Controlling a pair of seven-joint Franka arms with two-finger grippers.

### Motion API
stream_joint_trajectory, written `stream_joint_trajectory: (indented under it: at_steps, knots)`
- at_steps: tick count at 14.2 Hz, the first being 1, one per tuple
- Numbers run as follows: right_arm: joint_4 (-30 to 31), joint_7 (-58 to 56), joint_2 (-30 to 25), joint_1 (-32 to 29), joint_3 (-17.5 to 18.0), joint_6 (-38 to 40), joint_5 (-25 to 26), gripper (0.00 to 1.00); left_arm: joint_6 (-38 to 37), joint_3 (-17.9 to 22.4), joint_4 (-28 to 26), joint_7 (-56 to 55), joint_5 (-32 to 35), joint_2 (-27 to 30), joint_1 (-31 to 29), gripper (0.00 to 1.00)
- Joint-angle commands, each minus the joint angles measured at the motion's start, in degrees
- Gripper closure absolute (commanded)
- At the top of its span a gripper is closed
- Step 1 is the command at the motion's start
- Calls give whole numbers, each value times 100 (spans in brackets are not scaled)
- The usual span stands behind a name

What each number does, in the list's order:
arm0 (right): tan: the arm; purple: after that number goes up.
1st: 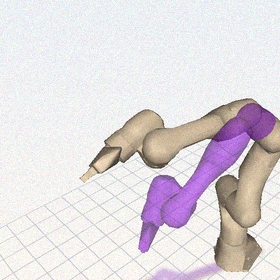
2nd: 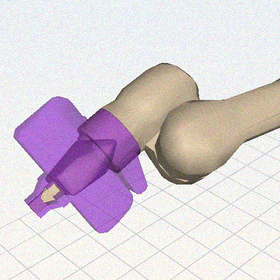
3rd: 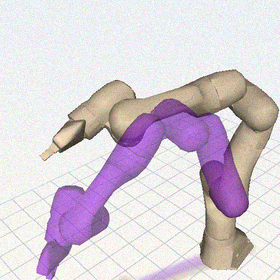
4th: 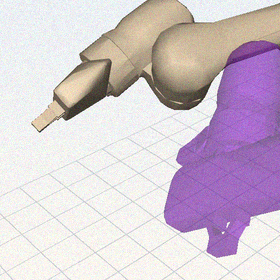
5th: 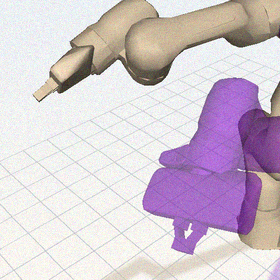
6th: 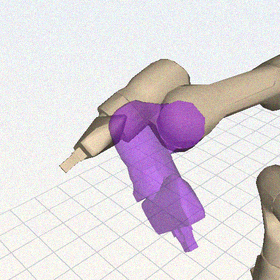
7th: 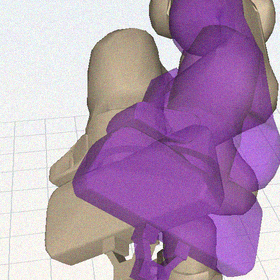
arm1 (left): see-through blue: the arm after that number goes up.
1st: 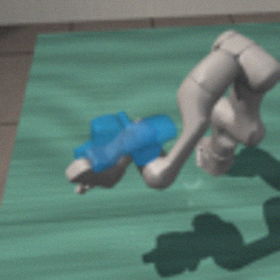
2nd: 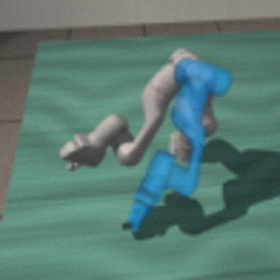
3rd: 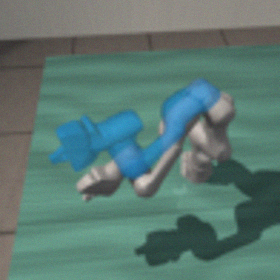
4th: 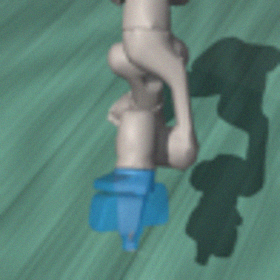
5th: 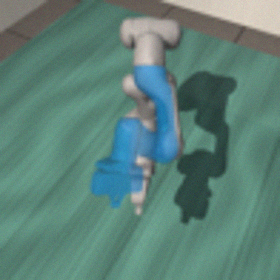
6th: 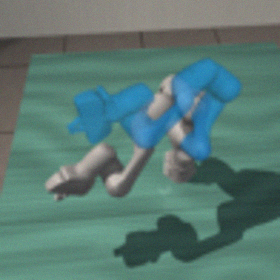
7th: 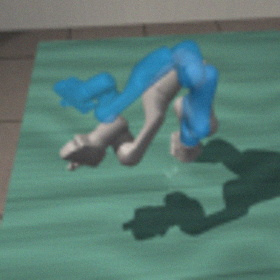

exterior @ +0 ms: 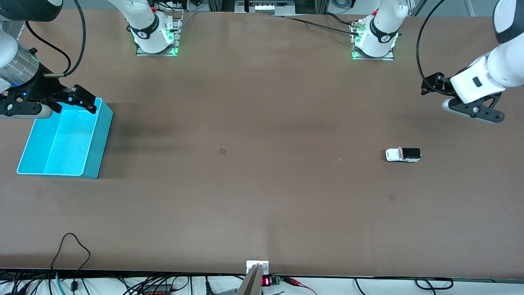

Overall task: Wind and store white jeep toy
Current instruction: 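Move the left gripper down over the white toy jeep, then close the left gripper on the jeep's black roof, pressing it down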

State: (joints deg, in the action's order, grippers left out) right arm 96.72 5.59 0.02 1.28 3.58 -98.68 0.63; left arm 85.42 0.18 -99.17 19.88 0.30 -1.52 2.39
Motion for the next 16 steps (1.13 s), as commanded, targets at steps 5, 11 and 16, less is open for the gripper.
stream_joint_trajectory:
  at_steps: [5, 11, 16]
  knots:
    - [110, -58, -134, 4, 20, 24, 60, 0, 1642, 26, -787, 2789, 471, -445, -396, 0]
    - [110, -58, -134, 12, 20, 24, 69, 0, 3523, 26, -1412, 5074, 788, -1129, -652, 0]
    - [110, -58, -143, 12, 20, 24, 69, 0, 4631, 18, -1526, 6360, 788, -1921, -758, 0]
